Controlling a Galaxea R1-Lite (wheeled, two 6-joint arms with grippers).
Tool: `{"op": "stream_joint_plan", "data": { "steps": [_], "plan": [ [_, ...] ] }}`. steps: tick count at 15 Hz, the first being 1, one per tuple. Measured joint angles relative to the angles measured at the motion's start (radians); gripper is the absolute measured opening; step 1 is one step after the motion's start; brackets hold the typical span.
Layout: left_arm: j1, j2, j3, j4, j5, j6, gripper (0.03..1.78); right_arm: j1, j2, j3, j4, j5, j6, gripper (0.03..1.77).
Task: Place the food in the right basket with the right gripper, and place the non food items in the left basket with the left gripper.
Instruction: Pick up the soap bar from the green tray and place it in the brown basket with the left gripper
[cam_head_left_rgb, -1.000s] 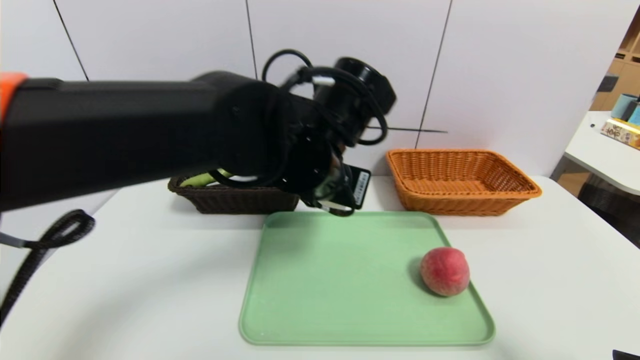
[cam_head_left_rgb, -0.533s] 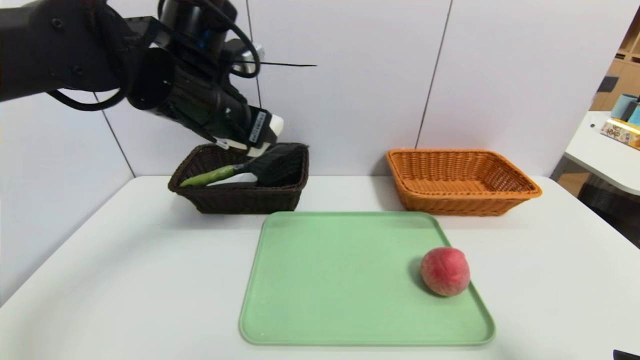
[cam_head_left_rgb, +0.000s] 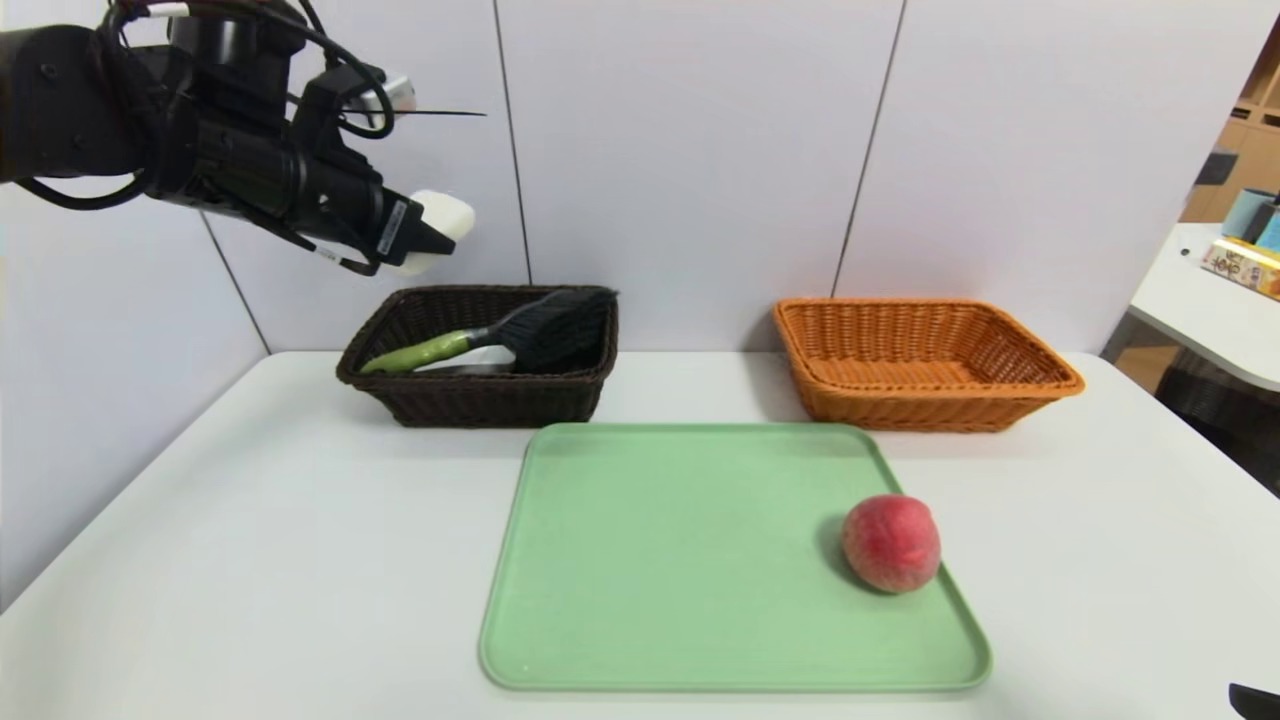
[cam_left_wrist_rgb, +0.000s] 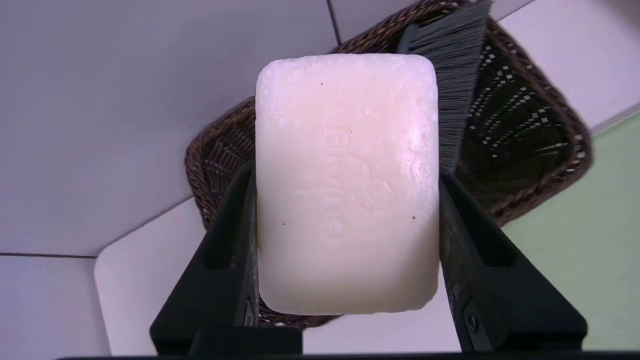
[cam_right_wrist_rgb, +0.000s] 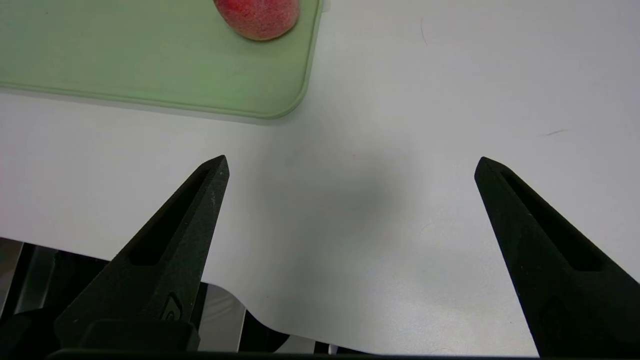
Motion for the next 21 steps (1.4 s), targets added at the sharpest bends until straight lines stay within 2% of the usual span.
{"op": "stream_joint_plan", "data": {
  "steps": [2, 5, 11, 18, 19, 21],
  "plan": [
    [0.03, 0.039, 0.001, -0.041, -0.006, 0.063, 0.99, 0.0, 0.004, -0.004, 0.001, 0.0, -0.002, 1.7],
    [0.04, 0.099, 0.002, -0.076, -0.008, 0.099, 0.99, 0.002, 0.012, -0.005, 0.001, -0.001, -0.004, 1.7],
    [0.075, 0.227, 0.001, -0.206, -0.007, 0.116, 0.99, 0.002, 0.03, -0.003, 0.0, -0.002, -0.004, 1.7],
    [0.122, 0.28, -0.003, -0.219, -0.008, 0.114, 0.99, 0.005, 0.042, -0.002, -0.004, -0.003, -0.005, 1.7],
    [0.123, 0.283, -0.003, -0.219, -0.008, 0.114, 1.02, 0.006, 0.042, -0.003, -0.005, -0.002, -0.006, 1.7],
    [0.121, 0.287, -0.004, -0.22, -0.009, 0.111, 1.19, 0.007, 0.043, -0.004, -0.005, -0.003, -0.005, 1.7]
  ]
}}
